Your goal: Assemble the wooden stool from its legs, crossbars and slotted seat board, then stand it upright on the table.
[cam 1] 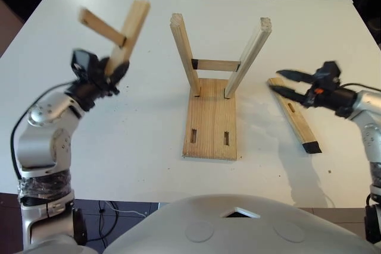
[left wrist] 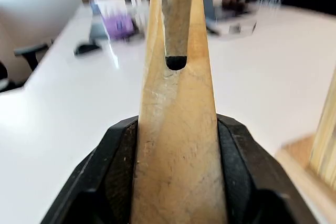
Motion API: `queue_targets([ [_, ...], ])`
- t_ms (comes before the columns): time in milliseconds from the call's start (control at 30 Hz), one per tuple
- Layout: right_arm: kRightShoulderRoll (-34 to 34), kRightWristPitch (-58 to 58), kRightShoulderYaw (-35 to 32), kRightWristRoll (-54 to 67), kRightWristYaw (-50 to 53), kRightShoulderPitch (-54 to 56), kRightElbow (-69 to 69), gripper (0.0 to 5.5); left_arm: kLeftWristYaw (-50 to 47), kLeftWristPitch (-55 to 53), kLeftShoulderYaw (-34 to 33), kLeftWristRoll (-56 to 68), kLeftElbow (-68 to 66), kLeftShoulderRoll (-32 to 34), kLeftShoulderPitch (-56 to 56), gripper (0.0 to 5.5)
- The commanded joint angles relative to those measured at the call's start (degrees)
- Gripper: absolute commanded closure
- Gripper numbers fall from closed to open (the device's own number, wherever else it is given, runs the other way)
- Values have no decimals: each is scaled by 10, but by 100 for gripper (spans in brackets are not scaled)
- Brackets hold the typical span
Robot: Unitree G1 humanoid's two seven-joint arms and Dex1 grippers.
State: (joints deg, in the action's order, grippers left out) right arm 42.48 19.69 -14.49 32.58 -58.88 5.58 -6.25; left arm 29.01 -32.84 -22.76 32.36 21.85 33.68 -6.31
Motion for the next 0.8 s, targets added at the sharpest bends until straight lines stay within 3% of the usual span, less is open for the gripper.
queue_targets([
  [33, 15, 57, -56, 99, -14, 30, -39, 316, 5, -50, -68, 212, 82, 6, -59, 351],
  [133, 4, 119, -69, 226, -9, 39, -128, 289, 14, -77, -94, 423, 135, 39, -73, 351],
  [233, -3, 168, -64, 349, 13, 61, -176, 242, 23, -86, -52, 501, 165, 52, -94, 351],
  [300, -4, 187, -45, 390, 28, 84, -191, 211, 16, -92, -3, 512, 175, 41, -112, 351],
  [467, -14, 242, 15, 450, 60, 167, -179, 211, 52, -111, 95, 503, 198, 38, -90, 351],
  [800, -43, 252, 65, 419, 55, 211, -184, 211, 76, -94, 165, 407, 170, 27, -92, 351],
])
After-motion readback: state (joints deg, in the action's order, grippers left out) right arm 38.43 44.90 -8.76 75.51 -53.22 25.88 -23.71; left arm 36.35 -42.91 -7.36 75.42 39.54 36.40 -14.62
